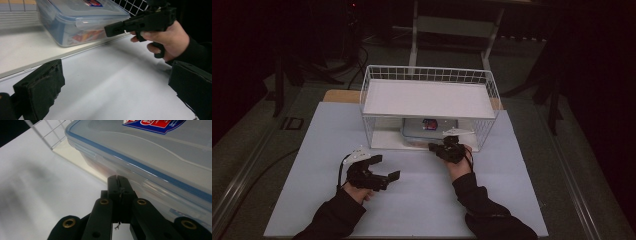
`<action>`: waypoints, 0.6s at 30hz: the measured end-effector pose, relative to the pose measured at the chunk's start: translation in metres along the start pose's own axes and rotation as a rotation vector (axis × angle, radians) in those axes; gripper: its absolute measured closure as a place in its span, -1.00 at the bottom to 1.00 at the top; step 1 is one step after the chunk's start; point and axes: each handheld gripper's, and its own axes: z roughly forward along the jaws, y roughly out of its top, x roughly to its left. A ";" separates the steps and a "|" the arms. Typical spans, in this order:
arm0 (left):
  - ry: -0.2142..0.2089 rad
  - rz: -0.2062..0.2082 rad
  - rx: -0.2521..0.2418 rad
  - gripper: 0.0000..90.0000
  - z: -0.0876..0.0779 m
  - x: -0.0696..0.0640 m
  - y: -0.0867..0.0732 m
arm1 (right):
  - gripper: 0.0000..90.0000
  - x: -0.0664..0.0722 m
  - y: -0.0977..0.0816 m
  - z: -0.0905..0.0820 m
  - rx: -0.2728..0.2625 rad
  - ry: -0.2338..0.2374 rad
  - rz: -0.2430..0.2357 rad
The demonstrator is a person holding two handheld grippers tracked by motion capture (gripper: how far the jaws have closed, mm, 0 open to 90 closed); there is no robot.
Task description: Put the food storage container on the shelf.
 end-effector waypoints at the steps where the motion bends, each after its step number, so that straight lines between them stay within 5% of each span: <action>1: 0.000 0.000 0.000 -1.00 0.000 0.000 0.000 | 1.00 0.000 0.000 0.000 0.000 0.000 0.000; 18: 0.001 0.003 -0.001 -1.00 -0.002 0.002 -0.001 | 0.98 -0.016 0.013 0.013 -0.020 -0.014 0.053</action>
